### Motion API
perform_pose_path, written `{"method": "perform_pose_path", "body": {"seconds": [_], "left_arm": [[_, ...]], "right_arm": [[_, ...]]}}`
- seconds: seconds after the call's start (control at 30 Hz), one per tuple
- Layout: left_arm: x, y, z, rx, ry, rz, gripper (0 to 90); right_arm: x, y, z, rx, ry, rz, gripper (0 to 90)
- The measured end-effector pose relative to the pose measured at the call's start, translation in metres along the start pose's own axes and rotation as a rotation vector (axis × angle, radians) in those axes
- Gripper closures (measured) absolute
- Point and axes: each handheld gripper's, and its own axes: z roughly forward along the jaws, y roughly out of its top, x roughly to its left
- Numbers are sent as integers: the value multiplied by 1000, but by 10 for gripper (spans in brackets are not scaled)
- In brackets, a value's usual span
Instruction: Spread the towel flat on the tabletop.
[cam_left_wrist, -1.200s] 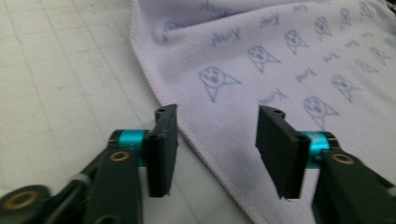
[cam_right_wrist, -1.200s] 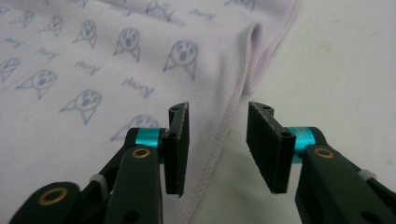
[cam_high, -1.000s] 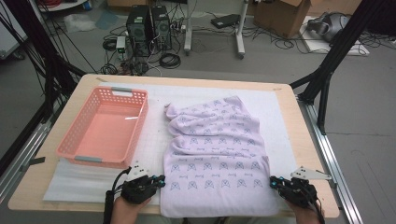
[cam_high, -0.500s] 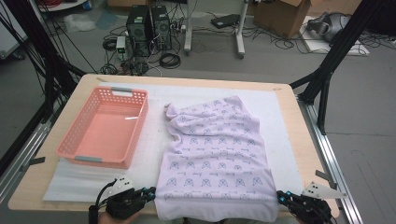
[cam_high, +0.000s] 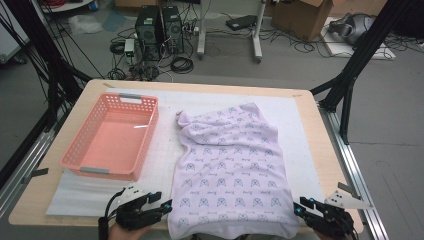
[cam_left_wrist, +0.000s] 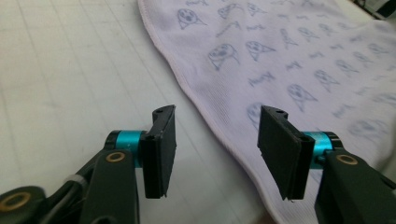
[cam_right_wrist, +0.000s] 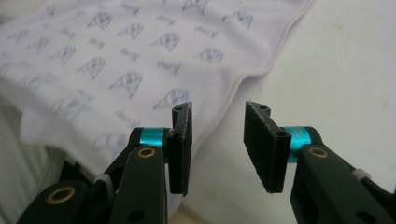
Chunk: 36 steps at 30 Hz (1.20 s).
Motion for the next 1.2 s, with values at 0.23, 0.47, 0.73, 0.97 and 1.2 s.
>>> {"method": "perform_pose_path", "body": {"seconds": [0.23, 0.47, 0.73, 0.97, 1.2], "left_arm": [[-11, 2, 18, 8, 95, 134, 641], [6, 24, 25, 7, 145, 68, 883], [17, 41, 36, -45, 219, 45, 882], [10, 22, 22, -34, 130, 43, 546], [7, -1, 3, -24, 57, 22, 519]], "right_arm": [[-1, 13, 38, 90, -1, -47, 648], [-11, 19, 51, 58, -43, -50, 875], [-13, 30, 63, -33, -168, -62, 872], [-12, 24, 51, -67, -154, -16, 585], [-8, 9, 22, -94, -85, 8, 560]]}}
